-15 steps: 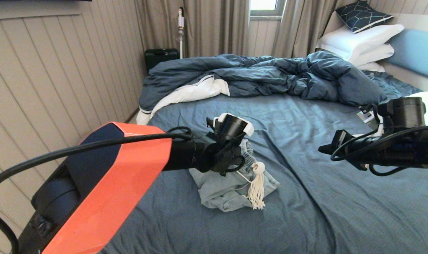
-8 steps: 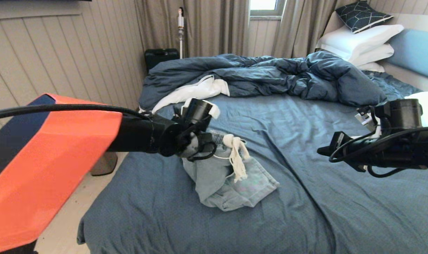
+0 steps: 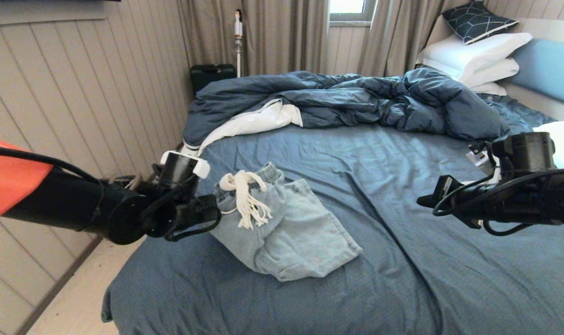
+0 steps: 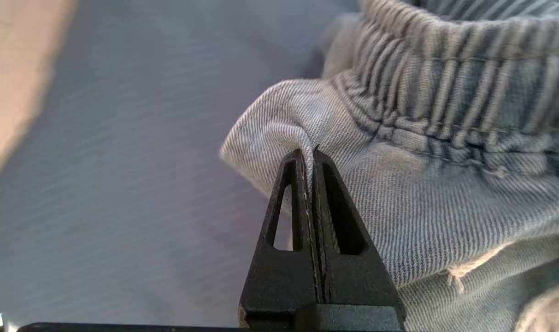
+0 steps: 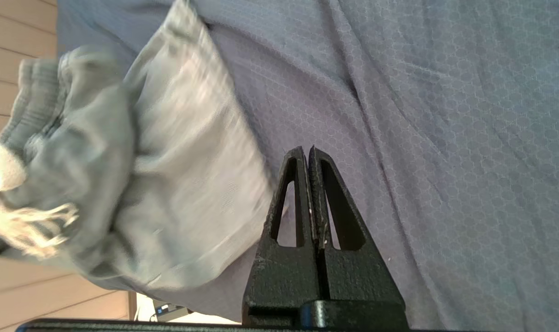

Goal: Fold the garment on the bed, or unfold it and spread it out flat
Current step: Unford the blue shorts

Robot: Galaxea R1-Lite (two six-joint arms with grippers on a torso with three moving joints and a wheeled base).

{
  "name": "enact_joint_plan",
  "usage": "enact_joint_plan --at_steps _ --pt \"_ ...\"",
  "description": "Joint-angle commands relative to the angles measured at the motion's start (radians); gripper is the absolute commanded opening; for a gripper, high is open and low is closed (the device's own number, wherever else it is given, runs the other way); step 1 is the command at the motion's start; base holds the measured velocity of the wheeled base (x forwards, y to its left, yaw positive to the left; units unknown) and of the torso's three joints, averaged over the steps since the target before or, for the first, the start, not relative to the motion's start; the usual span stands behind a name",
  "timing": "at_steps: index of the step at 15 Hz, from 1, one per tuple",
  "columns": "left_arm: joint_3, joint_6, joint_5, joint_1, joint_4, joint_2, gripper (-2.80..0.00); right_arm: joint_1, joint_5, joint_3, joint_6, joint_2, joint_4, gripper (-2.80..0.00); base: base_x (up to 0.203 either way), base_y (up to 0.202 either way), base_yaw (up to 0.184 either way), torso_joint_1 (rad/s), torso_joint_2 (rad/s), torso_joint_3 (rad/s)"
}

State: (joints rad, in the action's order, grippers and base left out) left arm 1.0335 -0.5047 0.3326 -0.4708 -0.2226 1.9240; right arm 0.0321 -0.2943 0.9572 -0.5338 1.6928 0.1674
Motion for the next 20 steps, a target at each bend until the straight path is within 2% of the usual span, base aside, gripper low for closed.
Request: enact_joint_plan --at_steps 1,6,8,11,12,17,20 --pt "-0.129 -0.003 -0.002 0.045 -0.078 -0.101 -2.80 -0.001 -0.001 0.000 -0.003 0.002 0.001 -2.80 0.000 0.000 0.000 0.000 0.00 0.000" --pt "-0.385 -0.004 -0.021 0.076 -0.343 -0.120 -2.80 -0.003 -0.002 -0.002 -0.003 0.007 0.001 -2.80 0.000 0.000 0.000 0.000 0.00 0.000" --pt "-0.411 -0.003 -0.030 0.074 -0.420 -0.073 -2.80 -0.003 -0.002 -0.002 -0.003 0.007 0.001 -2.80 0.000 0.000 0.000 0.000 0.00 0.000" --pt "-0.401 -0.007 -0.044 0.074 -0.439 -0.049 -2.80 -0.001 -0.002 -0.002 -0.003 0.009 0.001 -2.80 0.000 0.000 0.000 0.000 0.00 0.000" --pt "-0.400 -0.006 -0.043 0.074 -0.447 -0.046 0.00 -0.001 -0.002 -0.002 -0.002 0.013 0.001 -2.80 0.000 0.000 0.000 0.000 0.00 0.000" --pt "-0.407 0.001 -0.044 0.087 -0.452 -0.198 0.00 -0.003 -0.002 -0.001 0.000 0.018 0.001 -2.80 0.000 0.000 0.000 0.000 0.00 0.000" --pt "-0.402 0.017 -0.043 0.146 -0.424 -0.317 0.00 -0.003 -0.002 -0.002 0.000 0.018 0.001 -2.80 0.000 0.000 0.000 0.000 0.00 0.000"
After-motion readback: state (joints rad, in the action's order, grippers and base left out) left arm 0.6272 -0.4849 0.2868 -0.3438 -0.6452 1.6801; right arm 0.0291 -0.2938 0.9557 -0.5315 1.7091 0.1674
